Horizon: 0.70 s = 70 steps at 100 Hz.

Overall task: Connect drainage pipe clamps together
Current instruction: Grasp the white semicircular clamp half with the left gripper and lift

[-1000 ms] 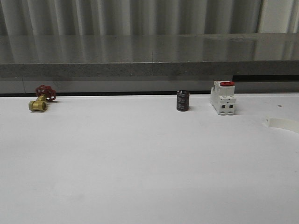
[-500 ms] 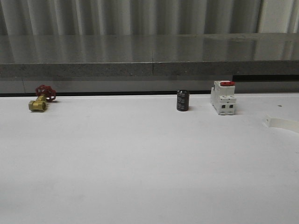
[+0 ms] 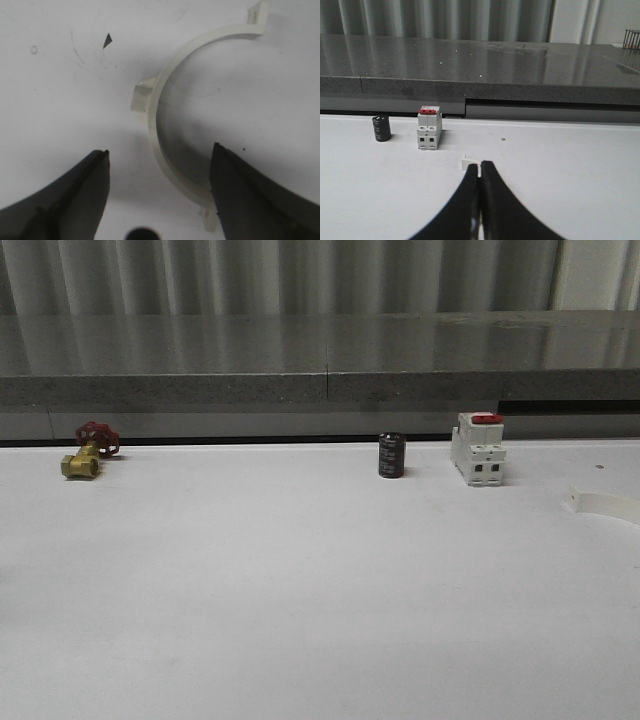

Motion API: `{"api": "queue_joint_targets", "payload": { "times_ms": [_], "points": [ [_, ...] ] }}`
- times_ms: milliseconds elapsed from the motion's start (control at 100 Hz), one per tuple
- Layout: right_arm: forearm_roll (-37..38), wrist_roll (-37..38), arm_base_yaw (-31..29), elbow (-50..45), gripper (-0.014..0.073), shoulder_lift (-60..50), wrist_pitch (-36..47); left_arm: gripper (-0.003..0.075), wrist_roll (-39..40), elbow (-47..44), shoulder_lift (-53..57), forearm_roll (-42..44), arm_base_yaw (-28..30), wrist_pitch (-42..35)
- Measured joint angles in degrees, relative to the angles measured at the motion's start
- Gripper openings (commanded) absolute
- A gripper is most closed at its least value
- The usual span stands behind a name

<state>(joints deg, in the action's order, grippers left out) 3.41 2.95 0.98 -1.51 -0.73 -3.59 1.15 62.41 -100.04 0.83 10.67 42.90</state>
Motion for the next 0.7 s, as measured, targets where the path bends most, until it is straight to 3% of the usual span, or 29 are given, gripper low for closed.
{"api": "queue_joint_targets", "payload": {
  "times_ms": [410,480,580,700],
  "points": [
    [0.0,0.0,0.0,0.0,-0.0067,0.0,0.0,0.0426,0.07,5.71,-10.6,0.0,0.0,-0.81],
    [0.0,0.0,0.0,0.0,-0.0067,0.0,0.0,0.0348,0.07,5.84,-10.6,0.0,0.0,-1.37],
    [0.0,0.0,0.0,0.0,-0.0067,0.0,0.0,0.0147,0.07,5.95,-10.6,0.0,0.0,-1.99],
    [0.0,0.0,0.0,0.0,-0.0067,0.0,0.0,-0.0023,0.07,5.95,-10.6,0.0,0.0,-2.52]
  ]
}}
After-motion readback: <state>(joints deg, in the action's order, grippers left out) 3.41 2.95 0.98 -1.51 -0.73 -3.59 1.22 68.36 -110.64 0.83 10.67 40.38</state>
